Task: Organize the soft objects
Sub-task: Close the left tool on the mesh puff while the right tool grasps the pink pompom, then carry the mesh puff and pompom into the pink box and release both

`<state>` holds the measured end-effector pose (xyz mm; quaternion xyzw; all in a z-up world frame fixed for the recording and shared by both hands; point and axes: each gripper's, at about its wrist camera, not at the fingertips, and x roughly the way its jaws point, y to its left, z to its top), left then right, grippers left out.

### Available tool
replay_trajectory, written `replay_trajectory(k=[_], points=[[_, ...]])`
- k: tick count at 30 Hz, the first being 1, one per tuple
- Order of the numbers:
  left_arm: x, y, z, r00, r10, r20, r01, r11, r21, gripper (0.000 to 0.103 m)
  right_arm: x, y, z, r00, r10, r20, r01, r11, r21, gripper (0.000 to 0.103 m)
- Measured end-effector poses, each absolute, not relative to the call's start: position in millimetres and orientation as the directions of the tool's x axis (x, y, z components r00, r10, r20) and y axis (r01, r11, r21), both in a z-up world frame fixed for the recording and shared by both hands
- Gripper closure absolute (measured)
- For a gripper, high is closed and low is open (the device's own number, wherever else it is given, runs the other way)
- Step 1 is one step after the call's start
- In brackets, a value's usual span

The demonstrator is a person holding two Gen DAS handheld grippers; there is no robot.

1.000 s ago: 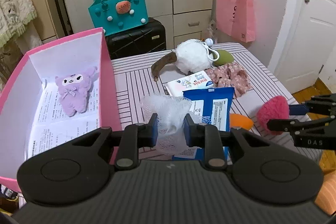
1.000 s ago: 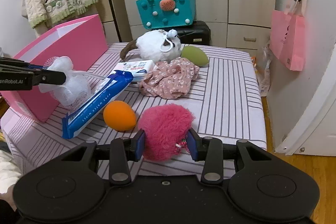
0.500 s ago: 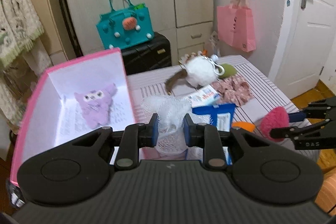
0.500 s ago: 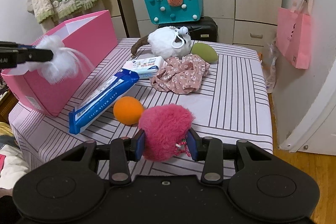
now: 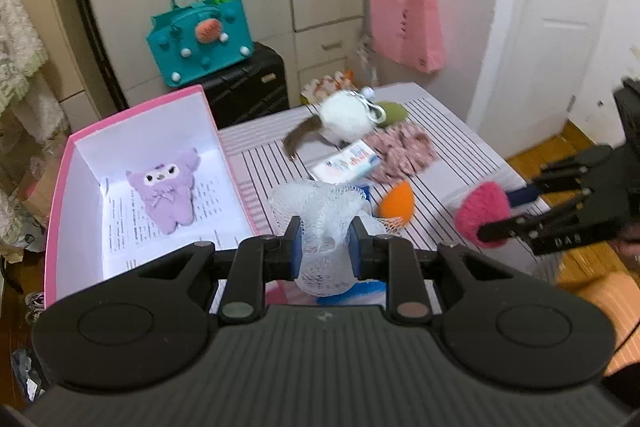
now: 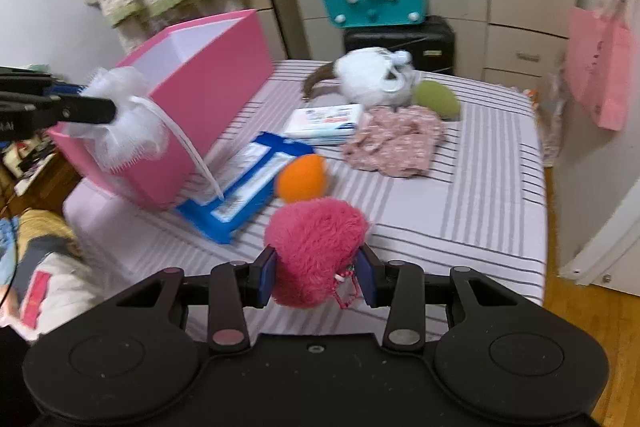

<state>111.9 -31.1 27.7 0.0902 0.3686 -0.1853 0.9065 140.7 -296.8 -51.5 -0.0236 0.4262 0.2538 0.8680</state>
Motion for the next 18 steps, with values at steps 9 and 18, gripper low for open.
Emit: replay_trajectory(k=[9,18], points=[[90,-14,41,0.619,-0.286,-0.731,0.424,0.906,0.004,0.081,124,-259,-23,0.417,0.502,-0.758,-0.572,0.793,0.211,0.057],[74,22,58,0.622,-0.268,-0.736,0.395,0.919,-0.001,0.081,112,-216,2,0.347,0.558,-0.753,-0.664,0.714,0.223,0.057]])
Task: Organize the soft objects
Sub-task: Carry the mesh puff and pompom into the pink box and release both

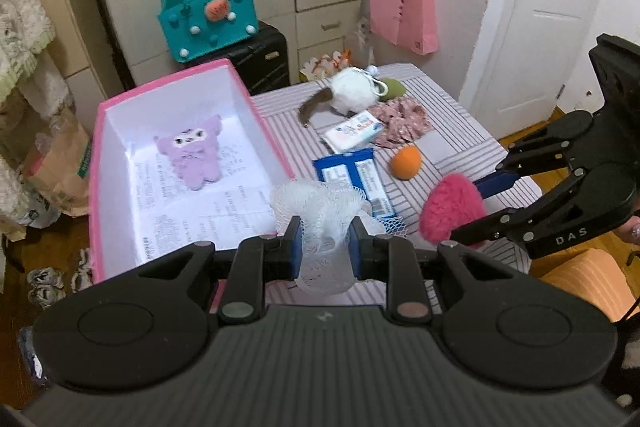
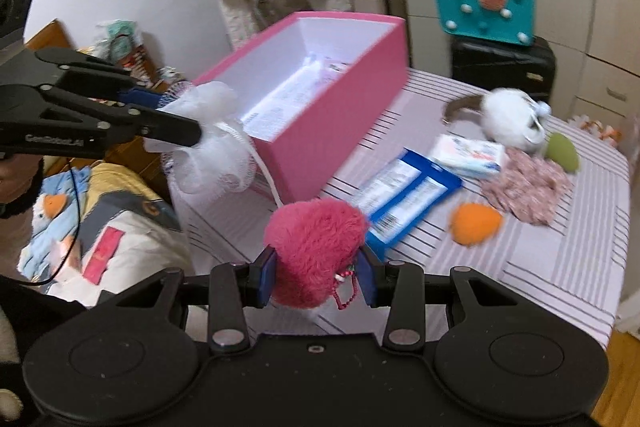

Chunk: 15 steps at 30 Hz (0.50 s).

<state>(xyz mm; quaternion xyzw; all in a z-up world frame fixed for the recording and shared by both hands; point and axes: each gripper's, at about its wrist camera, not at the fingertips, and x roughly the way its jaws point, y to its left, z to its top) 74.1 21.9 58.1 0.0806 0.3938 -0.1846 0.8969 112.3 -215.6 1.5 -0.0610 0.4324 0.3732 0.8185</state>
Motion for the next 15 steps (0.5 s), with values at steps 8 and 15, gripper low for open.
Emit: replay_trajectory(k=[8,15], points=[[64,56,76,0.681,-0.266,-0.682,0.359,0.933,-0.005,0.081,118,-175,25,0.328,0.597,-0.732,-0.728,0.654,0.207,0.057],[79,95,86,0.731,-0.278,-0.624,0.319,0.947,-0.048,0.081,138,-136,48,0.339,0.625,-0.703,-0.779,0.605,0.162,0.057]])
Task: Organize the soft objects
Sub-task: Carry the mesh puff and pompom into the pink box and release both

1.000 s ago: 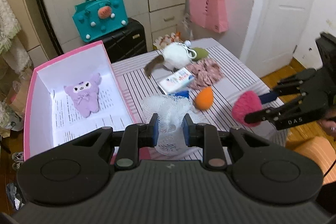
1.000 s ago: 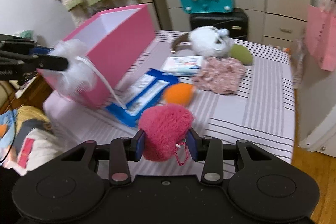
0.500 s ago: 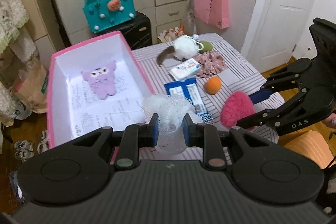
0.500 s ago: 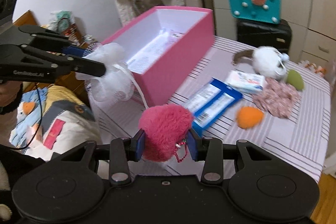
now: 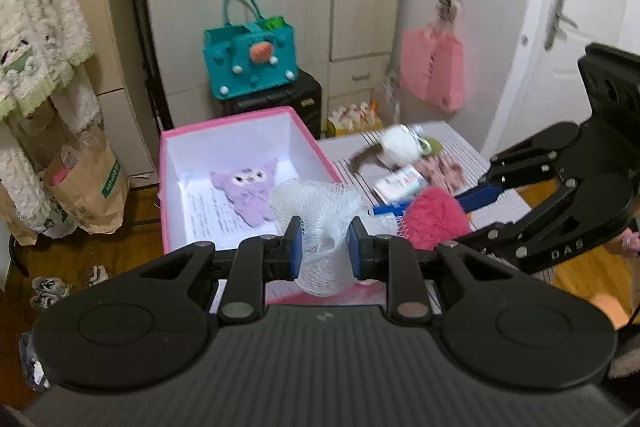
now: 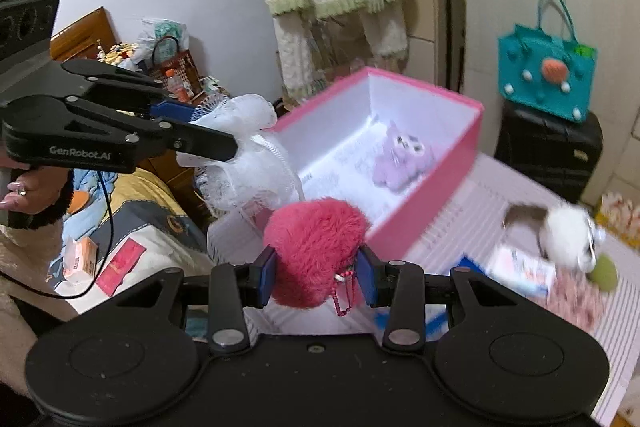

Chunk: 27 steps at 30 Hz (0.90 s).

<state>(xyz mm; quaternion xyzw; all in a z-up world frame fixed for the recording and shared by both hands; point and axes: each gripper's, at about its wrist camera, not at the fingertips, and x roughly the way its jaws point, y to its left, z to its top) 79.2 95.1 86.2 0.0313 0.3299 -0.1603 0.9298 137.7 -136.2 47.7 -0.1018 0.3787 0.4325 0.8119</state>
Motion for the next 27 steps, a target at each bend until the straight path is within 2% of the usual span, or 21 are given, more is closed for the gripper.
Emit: replay_trajectory(k=[9,12,14,19,22,27], points=[[132,123,70,0.782,-0.219,-0.584,0.242,0.969,-0.039,0.081,180,-88,41,0.391,0.605,-0.694,-0.800,0.596,0.069,0.057],[152,122,60,0.794,-0.184,-0.580,0.231,0.973,0.007,0.081,197,-72,35,0.425,0.577,-0.697,-0.798,0.603,0.013,0.057],[169,119,49,0.785,-0.158,-0.599,0.245,0.967,0.066,0.081,209,-62,27,0.426,0.556,-0.714,-0.799,0.601,-0.008,0.057],[215,120,23,0.728,-0.110,-0.676,0.233,0.968,0.094,0.081,235,-37,1,0.422,0.477,-0.770,-0.809,0.581,-0.083,0.057],[235,116,11,0.723,-0.049,-0.689,0.232,0.957,0.175,0.081,246,-28,-12,0.446,0.421,-0.789,-0.810,0.564,-0.157,0.057],[259,112,-2,0.677,-0.037,-0.735,0.265,0.944,0.197,0.081,260,-14,-26,0.464,0.348,-0.815,-0.817,0.524,-0.241,0.057]])
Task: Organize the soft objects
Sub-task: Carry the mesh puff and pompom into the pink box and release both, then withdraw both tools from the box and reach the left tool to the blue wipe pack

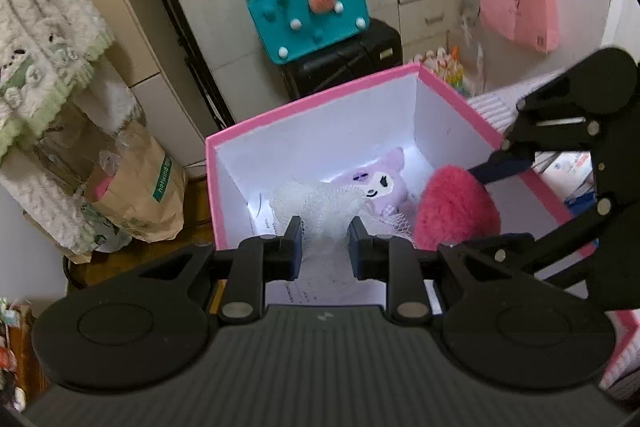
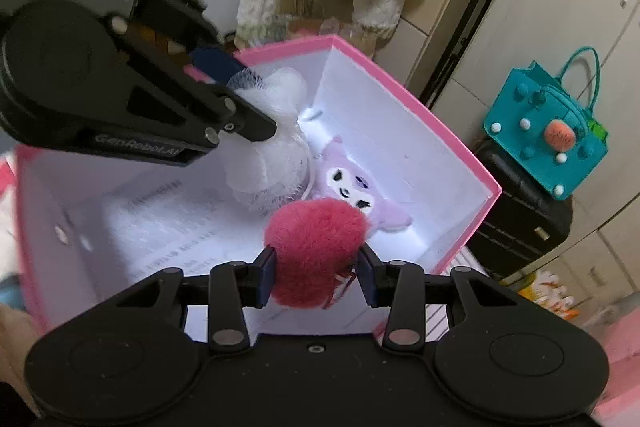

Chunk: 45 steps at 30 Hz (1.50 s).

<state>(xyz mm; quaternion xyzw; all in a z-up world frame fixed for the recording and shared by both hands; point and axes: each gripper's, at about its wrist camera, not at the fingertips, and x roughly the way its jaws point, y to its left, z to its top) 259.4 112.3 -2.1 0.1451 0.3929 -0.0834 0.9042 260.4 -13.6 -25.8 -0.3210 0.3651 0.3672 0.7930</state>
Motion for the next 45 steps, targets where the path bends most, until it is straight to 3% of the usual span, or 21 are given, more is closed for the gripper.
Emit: replay_trajectory(k=[8,13,16,31,45], points=[[274,103,-15,0.695,0.049,-0.718,0.245,0.922,0.299,0.079,274,1,-39,0.530,0.239,-0.814,-0.779,0.516,-0.356,0.056],[281,101,-14,0.739,0.135,-0.660,0.183,0.902,0.391,0.076,280,7,-39,0.579,0.206,-0.789,-0.750,0.514,-0.416,0.045],[279,104,-10,0.754,0.141,-0.642,0.173,0.900,0.400,0.063,281,0,-32,0.593,0.228,-0.772,-0.734,0.546,-0.402,0.043],[238,142,21,0.718,-0.078,-0.692,0.207,0.973,0.106,0.062,251,-60,11,0.439,0.503,-0.745,-0.710,0.702,0.055,0.042],[167,136,66,0.682,-0.185,-0.708,0.303,0.952,0.043,0.053,186,-79,57,0.441,0.576,-0.688,-0.733,0.673,0.093,0.042]])
